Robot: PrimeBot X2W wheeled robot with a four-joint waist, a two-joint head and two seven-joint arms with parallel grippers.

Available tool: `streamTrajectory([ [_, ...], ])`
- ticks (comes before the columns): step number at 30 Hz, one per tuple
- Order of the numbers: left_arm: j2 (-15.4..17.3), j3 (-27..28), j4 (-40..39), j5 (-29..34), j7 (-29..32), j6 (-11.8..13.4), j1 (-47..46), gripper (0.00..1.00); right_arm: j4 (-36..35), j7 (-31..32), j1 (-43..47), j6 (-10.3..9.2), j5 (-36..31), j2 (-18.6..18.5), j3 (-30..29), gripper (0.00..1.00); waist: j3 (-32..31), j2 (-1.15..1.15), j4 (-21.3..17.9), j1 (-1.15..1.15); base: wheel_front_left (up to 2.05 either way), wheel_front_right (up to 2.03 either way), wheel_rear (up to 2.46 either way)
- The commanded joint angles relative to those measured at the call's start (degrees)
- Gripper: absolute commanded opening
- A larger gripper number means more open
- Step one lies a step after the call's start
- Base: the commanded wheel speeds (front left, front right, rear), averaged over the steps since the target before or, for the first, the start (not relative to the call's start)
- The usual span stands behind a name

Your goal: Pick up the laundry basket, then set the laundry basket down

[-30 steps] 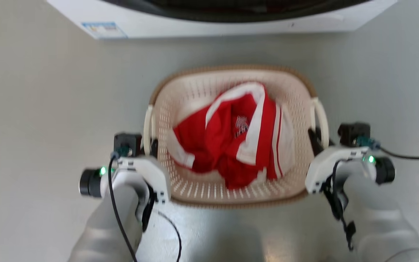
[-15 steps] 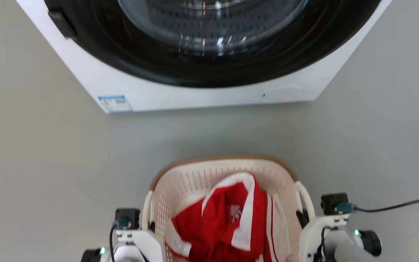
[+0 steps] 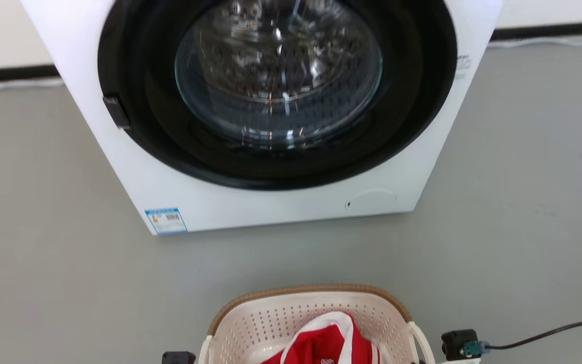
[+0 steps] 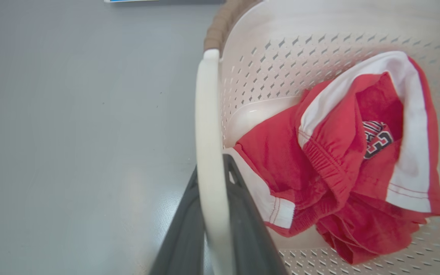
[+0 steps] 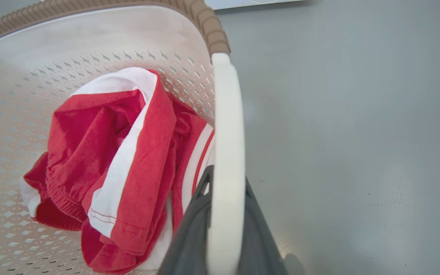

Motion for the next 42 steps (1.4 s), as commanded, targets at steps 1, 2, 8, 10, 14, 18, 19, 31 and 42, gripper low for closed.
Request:
streamTrajectory([
  [1,2.31,1.03,-0.02,-0.58,-0.39,0.82,-0.07,0.00,-0.28,-0.20,0.75,0.41,0.63,-0.36,1.72,0.00,-2.51,0.00,-0.34,0.00,0.00,0.00,0.00],
  [2,2.31,0.84,0.05,-0.69,-0.40,0.86,0.07,0.00,-0.24,-0.15,0.98,0.41,0.99,-0.36,2.05,0.00,-2.97,0.00,-0.36,0.00,0.00,0.00,0.00],
  [8,2.31,0.09,0.37,-1.07,-0.40,1.00,0.08,0.00,-0.03,-0.19,1.02,0.41,2.46,-0.36,3.43,0.00,-4.09,0.00,-0.46,0.00,0.00,0.00,0.00],
  [10,2.31,-0.18,0.48,-1.21,-0.41,1.01,0.06,0.00,0.07,-0.34,0.92,0.41,2.95,-0.36,3.93,0.00,-4.33,0.00,-0.50,0.00,0.00,0.00,0.00],
  [14,2.31,-0.65,0.67,-1.52,-0.44,1.03,0.11,0.00,0.34,-0.62,0.85,0.41,3.83,-0.36,4.87,0.00,-4.72,0.00,-0.54,0.00,0.00,0.00,0.00],
  [18,2.31,-1.04,0.79,-1.87,-0.48,1.04,0.05,0.00,0.70,-0.75,0.72,0.41,4.62,-0.36,5.62,0.00,-4.90,0.00,-0.54,0.00,0.00,0.00,0.00],
  [19,2.31,-1.11,0.81,-1.97,-0.50,1.04,0.02,0.00,0.79,-0.78,0.67,0.41,4.81,-0.36,5.79,0.00,-4.92,0.00,-0.53,0.00,0.00,0.00,0.00],
  [31,2.31,-1.95,1.05,-3.07,-0.64,1.15,-0.36,0.00,1.41,-1.52,-0.21,0.41,6.87,-0.36,7.65,0.00,-4.63,0.00,-0.36,0.00,0.00,0.00,0.00],
  [42,2.31,-2.79,1.05,-3.93,-0.76,1.41,-0.89,0.00,1.72,-2.14,-1.36,0.41,8.60,-0.36,9.31,0.00,-3.75,0.00,-0.18,0.00,0.00,0.00,0.00],
])
